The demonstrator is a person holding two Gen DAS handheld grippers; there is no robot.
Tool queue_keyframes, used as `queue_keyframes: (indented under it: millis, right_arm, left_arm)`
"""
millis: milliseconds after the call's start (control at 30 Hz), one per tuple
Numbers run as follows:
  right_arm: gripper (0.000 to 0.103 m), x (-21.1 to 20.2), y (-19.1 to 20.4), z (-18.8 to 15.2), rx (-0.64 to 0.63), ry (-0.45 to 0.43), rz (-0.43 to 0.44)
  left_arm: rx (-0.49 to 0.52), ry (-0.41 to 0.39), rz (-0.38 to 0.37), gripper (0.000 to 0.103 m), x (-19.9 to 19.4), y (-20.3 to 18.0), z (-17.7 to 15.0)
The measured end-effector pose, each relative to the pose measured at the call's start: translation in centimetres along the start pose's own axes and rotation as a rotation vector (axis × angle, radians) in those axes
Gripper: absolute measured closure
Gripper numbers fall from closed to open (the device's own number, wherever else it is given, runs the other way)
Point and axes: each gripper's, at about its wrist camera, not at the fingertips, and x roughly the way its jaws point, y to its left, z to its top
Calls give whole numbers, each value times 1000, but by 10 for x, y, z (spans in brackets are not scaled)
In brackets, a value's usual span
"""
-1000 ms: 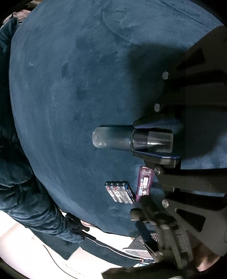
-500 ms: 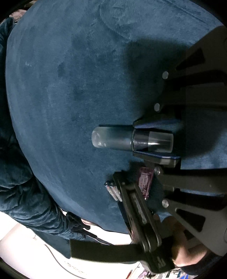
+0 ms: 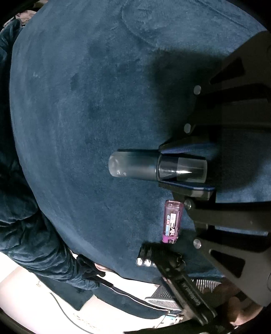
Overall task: Organize rigid objects
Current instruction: 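Grasp and lift the car key with the left tool while the right tool holds the tube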
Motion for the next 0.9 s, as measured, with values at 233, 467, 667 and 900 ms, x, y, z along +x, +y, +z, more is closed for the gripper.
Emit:
queue_keyframes:
  millis: [233,467,667,900]
  right_arm:
    - [76,1,-1,-1,-2,0,-2]
    - [76,1,0,0,-3,0,-1]
    - [76,1,-1,0,-2,-1,-1]
    - [76,1,-1,0,-2,0,-1]
  left_arm:
    - [-21,87,3,18,25,10,-6]
    - [-64,76,-64,42,35,22,-11]
    - [-21,39,-99,76,20,16,-7]
    - [-62,55,-123,55,18,21,-3]
